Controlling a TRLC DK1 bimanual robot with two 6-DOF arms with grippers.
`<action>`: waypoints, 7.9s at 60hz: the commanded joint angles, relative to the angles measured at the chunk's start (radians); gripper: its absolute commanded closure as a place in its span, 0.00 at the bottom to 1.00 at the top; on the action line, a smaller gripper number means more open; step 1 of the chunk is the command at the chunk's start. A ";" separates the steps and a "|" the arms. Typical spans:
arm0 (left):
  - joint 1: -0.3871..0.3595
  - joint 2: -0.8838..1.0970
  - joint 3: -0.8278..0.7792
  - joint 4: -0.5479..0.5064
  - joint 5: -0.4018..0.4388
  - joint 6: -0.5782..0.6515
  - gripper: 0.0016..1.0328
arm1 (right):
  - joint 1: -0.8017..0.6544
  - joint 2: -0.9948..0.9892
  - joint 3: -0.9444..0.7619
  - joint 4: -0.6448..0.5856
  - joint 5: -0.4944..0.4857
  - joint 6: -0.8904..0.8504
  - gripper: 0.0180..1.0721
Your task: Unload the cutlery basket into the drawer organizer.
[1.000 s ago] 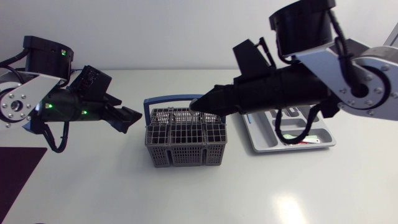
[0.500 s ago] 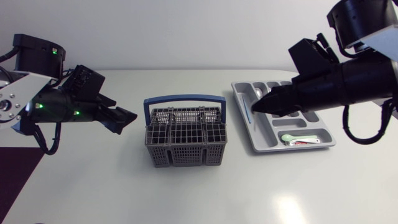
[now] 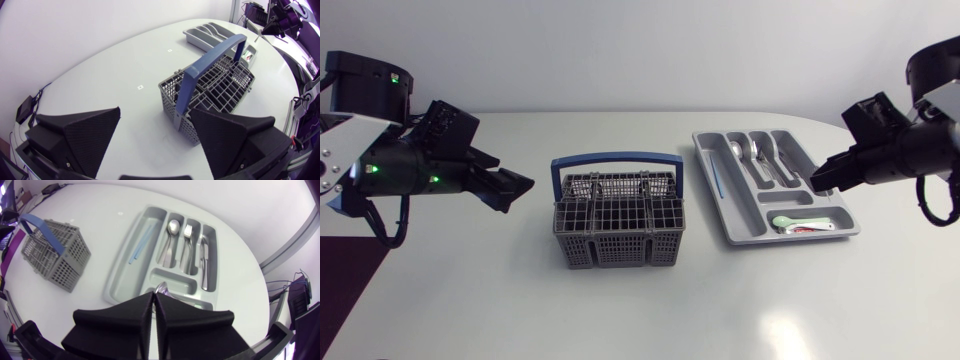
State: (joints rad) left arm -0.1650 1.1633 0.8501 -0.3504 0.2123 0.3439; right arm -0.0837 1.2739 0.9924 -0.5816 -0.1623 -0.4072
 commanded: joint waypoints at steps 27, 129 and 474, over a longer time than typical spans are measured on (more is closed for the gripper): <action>0.027 -0.028 -0.028 -0.009 0.007 0.032 0.05 | -0.001 0.318 -0.083 0.239 0.251 -0.119 0.92; -0.200 -0.326 -0.218 -0.052 0.032 -0.031 0.13 | 0.780 -0.076 -0.225 0.368 0.345 0.219 0.88; 0.361 -0.663 -0.418 0.159 0.242 -0.149 0.03 | 0.263 -0.918 -0.644 0.488 0.515 0.059 0.04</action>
State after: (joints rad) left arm 0.2108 0.5106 0.4633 -0.2020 0.4419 0.2337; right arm 0.1928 0.3843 0.3809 -0.0803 0.3580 -0.3233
